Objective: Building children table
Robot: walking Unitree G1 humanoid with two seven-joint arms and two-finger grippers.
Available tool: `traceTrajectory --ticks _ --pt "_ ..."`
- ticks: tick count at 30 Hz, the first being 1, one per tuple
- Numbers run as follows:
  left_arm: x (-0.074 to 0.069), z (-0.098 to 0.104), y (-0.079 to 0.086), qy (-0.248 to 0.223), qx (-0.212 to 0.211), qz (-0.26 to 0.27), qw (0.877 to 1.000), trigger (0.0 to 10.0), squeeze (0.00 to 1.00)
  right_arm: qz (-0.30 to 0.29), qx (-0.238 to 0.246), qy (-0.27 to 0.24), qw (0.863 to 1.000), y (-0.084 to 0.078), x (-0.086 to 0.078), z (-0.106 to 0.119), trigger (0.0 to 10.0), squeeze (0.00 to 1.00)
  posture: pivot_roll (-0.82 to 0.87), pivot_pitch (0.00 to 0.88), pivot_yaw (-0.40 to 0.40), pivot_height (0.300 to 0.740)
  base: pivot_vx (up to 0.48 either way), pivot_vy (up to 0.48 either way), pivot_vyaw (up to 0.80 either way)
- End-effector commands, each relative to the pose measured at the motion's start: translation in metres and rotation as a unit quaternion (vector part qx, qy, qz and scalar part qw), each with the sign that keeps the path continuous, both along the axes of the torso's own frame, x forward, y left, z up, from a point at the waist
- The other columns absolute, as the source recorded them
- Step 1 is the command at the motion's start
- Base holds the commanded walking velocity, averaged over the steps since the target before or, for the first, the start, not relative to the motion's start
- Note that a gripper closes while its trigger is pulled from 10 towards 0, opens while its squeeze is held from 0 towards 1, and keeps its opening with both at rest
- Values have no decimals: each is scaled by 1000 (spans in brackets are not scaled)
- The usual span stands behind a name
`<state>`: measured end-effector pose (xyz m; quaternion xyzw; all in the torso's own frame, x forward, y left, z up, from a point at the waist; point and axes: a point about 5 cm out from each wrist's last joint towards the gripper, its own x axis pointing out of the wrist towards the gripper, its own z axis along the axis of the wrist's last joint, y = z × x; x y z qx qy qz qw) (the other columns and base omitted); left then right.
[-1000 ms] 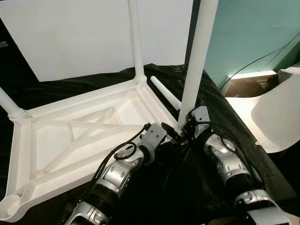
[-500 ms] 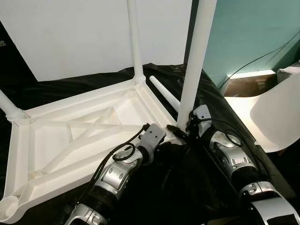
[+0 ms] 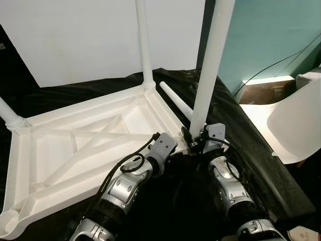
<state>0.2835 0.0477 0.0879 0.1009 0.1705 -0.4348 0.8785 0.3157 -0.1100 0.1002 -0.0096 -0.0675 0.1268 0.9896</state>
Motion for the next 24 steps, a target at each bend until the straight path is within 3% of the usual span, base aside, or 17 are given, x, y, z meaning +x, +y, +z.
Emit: traceTrajectory --ticks 1,2,3,4,5,6,7,11,12,13,20,24 --pt "-20 -36 6 95 25 -33 995 10000 0 -59 4 34 998 -21 1 -11 0 0 73 0 -14 740 0 0 0" --pt "-19 -36 6 94 26 -34 995 10000 0 -52 -1 36 998 -20 1 -11 9373 0 67 0 -15 740 0 0 0" --pt "-19 -35 6 94 26 -34 995 10000 0 -48 -5 38 998 -20 2 -11 9373 0 67 0 -15 740 0 0 0" --pt "-18 -35 5 93 26 -35 995 10000 0 -39 -17 41 998 -18 3 -11 10000 0 67 0 -15 740 0 0 0" --pt "-18 -35 5 93 26 -35 995 10000 0 -24 -18 43 999 -17 3 -11 10000 659 67 0 -15 740 0 0 0" --pt "-18 -35 5 93 26 -35 995 10000 0 -24 -18 43 999 -17 3 -11 10000 659 67 0 -15 740 0 0 0" --pt "-18 -35 5 92 26 -36 995 10000 0 -3 -14 44 999 -14 5 -10 10000 1000 69 0 -13 740 0 0 0" --pt "-17 -35 6 92 27 -35 995 10000 0 52 -16 45 998 -8 7 -6 10000 1000 68 0 -9 740 0 0 0" --pt "-18 -35 7 93 28 -35 995 10000 0 84 -24 44 995 -5 9 -3 10000 286 68 0 -9 740 0 0 0" --pt "-18 -35 7 94 28 -34 995 10000 0 111 -29 42 993 -4 10 -1 10000 0 68 0 -9 740 0 0 0" --pt "-17 -35 8 94 29 -33 995 10000 0 214 -77 55 972 -16 16 6 10000 0 69 0 -2 740 0 0 0" --pt "-17 -35 8 94 29 -32 995 10000 0 221 -80 59 970 -18 16 6 10000 0 69 0 -2 740 0 0 0"
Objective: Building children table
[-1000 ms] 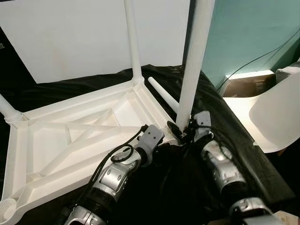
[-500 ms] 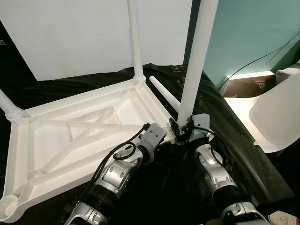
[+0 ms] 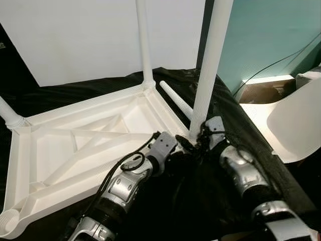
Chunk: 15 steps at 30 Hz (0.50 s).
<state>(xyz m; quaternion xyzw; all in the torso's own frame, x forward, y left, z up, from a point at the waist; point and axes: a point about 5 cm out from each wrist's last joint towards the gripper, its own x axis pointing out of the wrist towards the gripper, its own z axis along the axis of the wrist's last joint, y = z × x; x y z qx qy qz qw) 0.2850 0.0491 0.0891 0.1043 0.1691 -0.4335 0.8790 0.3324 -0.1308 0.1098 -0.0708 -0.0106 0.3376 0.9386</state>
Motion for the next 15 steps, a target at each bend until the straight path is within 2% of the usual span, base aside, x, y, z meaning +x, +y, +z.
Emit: traceTrajectory --ticks 1,8,9,10,11,12,13,15 --pt "-19 -36 8 96 27 -32 994 10000 0 18 3 18 1000 2 -1 -4 0 0 75 0 -2 740 0 0 0" --pt "-19 -36 9 96 27 -30 995 10000 0 -9 30 30 999 2 -3 -11 0 0 84 0 -7 740 0 0 0" --pt "-19 -36 9 96 26 -29 995 10000 0 -50 44 18 998 3 -4 -13 0 0 84 0 -9 740 0 0 0" --pt "-19 -36 9 96 26 -29 995 10000 0 -50 44 18 998 3 -4 -13 0 0 84 0 -9 740 0 0 0" --pt "-19 -37 9 96 26 -28 995 10000 0 -105 50 1 993 1 -5 -14 0 0 82 0 -13 740 0 0 0" --pt "-19 -37 8 96 26 -28 995 10000 0 -179 36 -14 983 -5 -5 -17 0 0 76 0 -18 740 0 0 0" --pt "-19 -37 8 96 26 -28 995 10000 0 -179 36 -14 983 -5 -5 -17 0 0 76 0 -18 740 0 0 0" --pt "-18 -37 5 93 26 -27 995 10000 0 -269 16 -14 963 -14 -6 -26 0 0 70 0 -25 740 0 0 0"
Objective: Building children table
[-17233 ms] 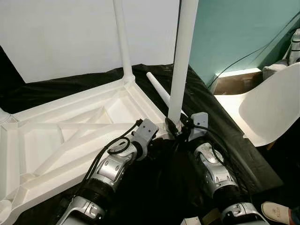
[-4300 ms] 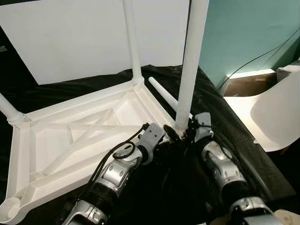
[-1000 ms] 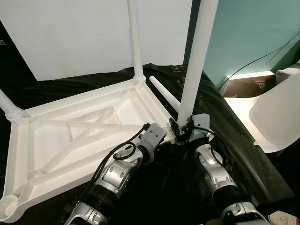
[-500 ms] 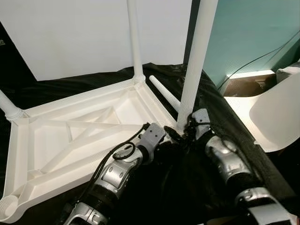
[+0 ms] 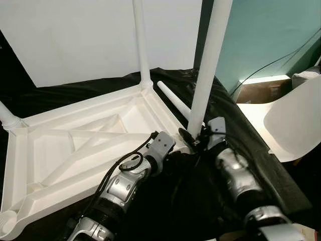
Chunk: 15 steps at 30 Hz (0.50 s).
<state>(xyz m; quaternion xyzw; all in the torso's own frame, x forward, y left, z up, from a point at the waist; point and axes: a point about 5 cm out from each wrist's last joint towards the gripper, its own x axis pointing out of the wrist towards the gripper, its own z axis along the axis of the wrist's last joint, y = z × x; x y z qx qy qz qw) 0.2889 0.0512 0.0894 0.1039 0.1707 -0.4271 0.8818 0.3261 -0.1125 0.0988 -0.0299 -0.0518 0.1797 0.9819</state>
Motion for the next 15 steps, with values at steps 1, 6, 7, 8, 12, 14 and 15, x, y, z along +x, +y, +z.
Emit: traceTrajectory --ticks 1,6,7,8,12,14,15 --pt "-22 -38 3 93 24 -34 995 10000 0 -111 -32 33 993 -32 1 -15 0 0 70 0 -25 740 0 0 0" --pt "-22 -36 -3 92 16 -39 995 10000 0 -114 -20 30 993 -28 1 -13 0 0 58 0 -26 740 0 0 0" --pt "-22 -37 -3 93 17 -39 995 10000 0 -111 -19 31 993 -28 2 -12 0 0 55 0 -23 740 0 0 0" --pt "-22 -37 -3 93 17 -39 995 10000 0 -111 -19 31 993 -28 2 -12 0 0 55 0 -23 740 0 0 0" --pt "-22 -38 -1 93 19 -37 995 10000 0 -79 -20 42 996 -24 3 -14 9333 137 51 0 -16 740 0 0 0" --pt "-21 -38 0 93 19 -36 995 10000 0 -15 -15 43 999 -14 2 -12 10000 1000 49 0 -12 740 0 0 0" --pt "-20 -37 0 92 19 -36 995 10000 0 9 -26 39 999 -10 2 -11 10000 1000 47 0 -11 740 0 0 0"
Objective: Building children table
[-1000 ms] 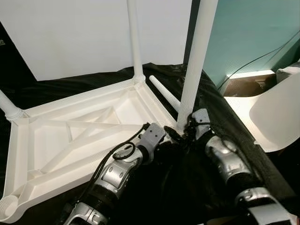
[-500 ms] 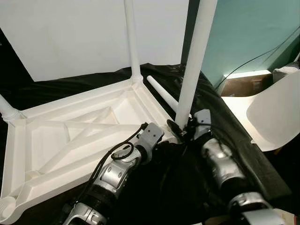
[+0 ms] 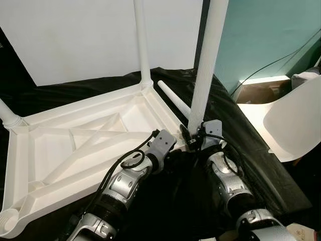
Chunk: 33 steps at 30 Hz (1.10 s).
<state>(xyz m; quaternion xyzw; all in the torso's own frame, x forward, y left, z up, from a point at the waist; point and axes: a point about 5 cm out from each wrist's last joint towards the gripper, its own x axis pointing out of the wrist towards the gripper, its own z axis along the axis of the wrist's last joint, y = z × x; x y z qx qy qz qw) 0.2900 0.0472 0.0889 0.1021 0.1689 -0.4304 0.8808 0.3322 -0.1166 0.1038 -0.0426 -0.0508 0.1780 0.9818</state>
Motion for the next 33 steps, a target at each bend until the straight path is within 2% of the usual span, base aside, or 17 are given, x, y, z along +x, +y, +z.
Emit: traceTrajectory --ticks 1,2,3,4,5,9,13,14,15,16,17,23,26,29,30,33 --pt "-21 -37 4 92 23 -33 995 10000 0 11 -13 41 999 -6 -4 -16 10000 1000 47 0 -11 740 0 0 0" --pt "-21 -37 4 91 23 -34 995 10000 0 27 -20 38 999 -4 -3 -14 10000 886 46 0 -8 740 0 0 0" --pt "-21 -37 4 91 23 -34 995 10000 0 27 -20 38 999 -4 -3 -14 10000 886 46 0 -8 740 0 0 0" --pt "-20 -36 4 91 23 -34 995 10000 0 39 -27 34 998 -4 -1 -11 10000 0 46 0 -7 740 0 0 0" --pt "-20 -36 4 91 23 -34 995 10000 0 39 -27 34 998 -4 -1 -11 10000 0 46 0 -7 740 0 0 0" --pt "-20 -36 4 91 25 -39 995 10000 0 103 -51 14 993 -9 5 6 10000 0 40 0 1 740 0 0 0" --pt "-20 -36 5 91 25 -39 995 10000 0 145 -63 22 987 -15 6 10 9882 0 39 0 4 740 0 0 0" --pt "-20 -36 5 92 25 -39 995 10000 0 156 -69 24 985 -17 5 11 4941 0 39 0 4 740 0 0 0" --pt "-20 -36 5 91 26 -39 995 10000 0 163 -74 25 983 -19 4 11 2157 0 39 0 4 740 0 0 0" --pt "-20 -36 5 91 26 -39 995 10000 0 163 -74 25 983 -19 4 11 2157 0 39 0 4 740 0 0 0" --pt "-20 -36 6 91 26 -38 995 10000 0 171 -76 27 982 -21 3 10 0 0 45 0 3 740 0 0 0" --pt "-20 -35 8 90 25 -35 995 10000 0 180 -73 33 980 -20 2 7 0 0 51 0 2 740 0 0 0" --pt "-21 -36 10 92 25 -34 995 10000 0 165 -49 45 984 -16 1 3 0 0 65 0 15 740 0 0 0" --pt "-23 -38 14 97 33 -35 994 10000 0 144 -50 39 987 -8 -5 -2 0 0 76 0 30 740 0 0 0" --pt "-24 -40 18 92 52 -37 994 10000 0 100 -38 46 993 -4 -13 -12 0 0 88 0 32 740 0 0 0" --pt "-22 -39 20 87 57 -34 994 10000 0 66 -19 66 995 -4 -19 -22 0 0 95 0 26 740 0 0 0"
